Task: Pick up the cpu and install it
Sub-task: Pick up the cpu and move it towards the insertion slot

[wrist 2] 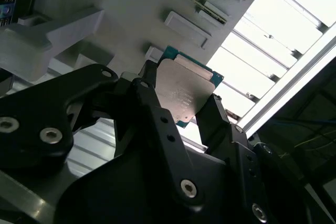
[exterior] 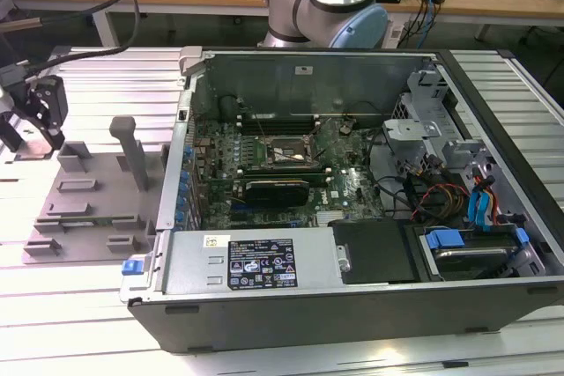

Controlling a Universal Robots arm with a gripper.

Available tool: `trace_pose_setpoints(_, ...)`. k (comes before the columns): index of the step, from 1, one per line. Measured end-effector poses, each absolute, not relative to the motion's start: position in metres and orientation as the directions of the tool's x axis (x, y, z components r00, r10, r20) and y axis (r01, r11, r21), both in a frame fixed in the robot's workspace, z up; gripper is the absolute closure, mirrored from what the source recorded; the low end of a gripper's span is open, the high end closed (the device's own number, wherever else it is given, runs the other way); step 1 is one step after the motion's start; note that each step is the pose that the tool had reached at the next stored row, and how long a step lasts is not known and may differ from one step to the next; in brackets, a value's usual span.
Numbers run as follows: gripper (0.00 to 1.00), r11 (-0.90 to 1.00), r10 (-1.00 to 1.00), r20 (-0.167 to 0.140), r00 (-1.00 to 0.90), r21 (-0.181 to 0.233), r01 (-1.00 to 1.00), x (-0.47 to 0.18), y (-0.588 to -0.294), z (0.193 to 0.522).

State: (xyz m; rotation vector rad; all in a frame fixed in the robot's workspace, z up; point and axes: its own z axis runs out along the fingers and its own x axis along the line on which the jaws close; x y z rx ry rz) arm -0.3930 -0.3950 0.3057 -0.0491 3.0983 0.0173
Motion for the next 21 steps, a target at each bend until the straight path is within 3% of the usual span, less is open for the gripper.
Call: trace_pose_setpoints(21, 0.45, 0.999, -0.033, -0.043, -0.999, 0.01, -0.034, -0.393, -0.395, 0.324)
